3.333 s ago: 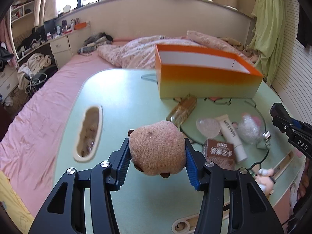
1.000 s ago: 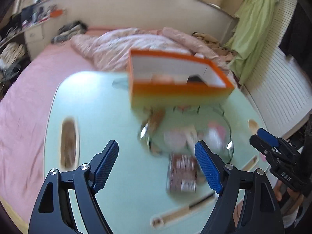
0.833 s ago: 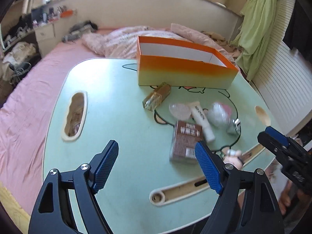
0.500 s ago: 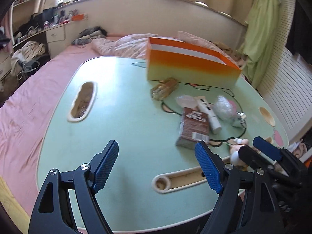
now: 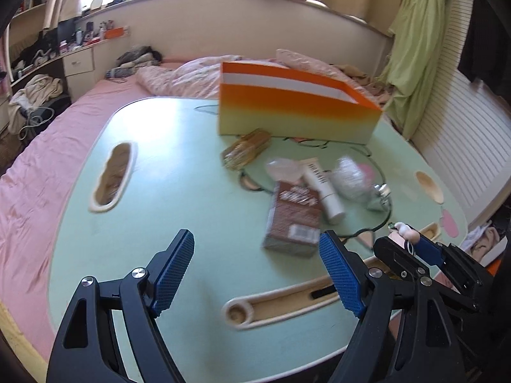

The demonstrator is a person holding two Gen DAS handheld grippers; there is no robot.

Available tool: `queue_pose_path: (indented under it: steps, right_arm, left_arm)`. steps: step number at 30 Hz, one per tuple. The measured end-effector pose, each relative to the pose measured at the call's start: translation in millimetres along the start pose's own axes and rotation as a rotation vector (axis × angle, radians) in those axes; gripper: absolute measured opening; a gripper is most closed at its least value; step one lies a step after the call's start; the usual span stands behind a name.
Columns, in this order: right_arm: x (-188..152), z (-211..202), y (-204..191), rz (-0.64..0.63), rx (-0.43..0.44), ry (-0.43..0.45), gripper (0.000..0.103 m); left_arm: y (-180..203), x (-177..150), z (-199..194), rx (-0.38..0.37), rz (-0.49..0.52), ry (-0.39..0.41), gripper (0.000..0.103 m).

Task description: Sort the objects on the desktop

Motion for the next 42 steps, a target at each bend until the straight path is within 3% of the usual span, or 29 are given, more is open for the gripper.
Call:
queue_pose_path:
  steps: [9,10,11,13,42]
  right_arm:
    - [3.8,-1.5,18.6,0.037,-0.037,0.000,0.038]
    - [3.9,-1.0,18.6,0.037,-0.037,0.000,0.038]
    - [4.1,-0.5,18.5,0.036,-0.038,-0.001,0.038]
    - [4.2,1.6,18.9,0.036,-0.038,-0.005,0.038]
    - [11.1,6.8,12.7,-0.012,-0.082,-0.025,0.035]
  left_arm:
    - [18.2,9.2,28.2,-0.011,0.027,-0.047,0.080]
    - [18.5,9.2,29.3,-0.006,0.030,-0.043,0.076]
    - [18.4,9.0,29.2,0.001,0.035,-0.036,0.061]
    - [17.3,8.2,28.8,0.023,0.044,-0.021,0.042]
    - [8.0,2.9,15.9,0.020,0.031,-0.019,0.042]
Point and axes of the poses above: each gripper's, at about its wrist camera, not at the fingertips, and z roughly the way its jaws point, y to its right, x to its top, the point moved 1 cm from there along z, roughly the way its jaws point, and after that the axes turned 2 degrees about -y, right-handed, at the moved point
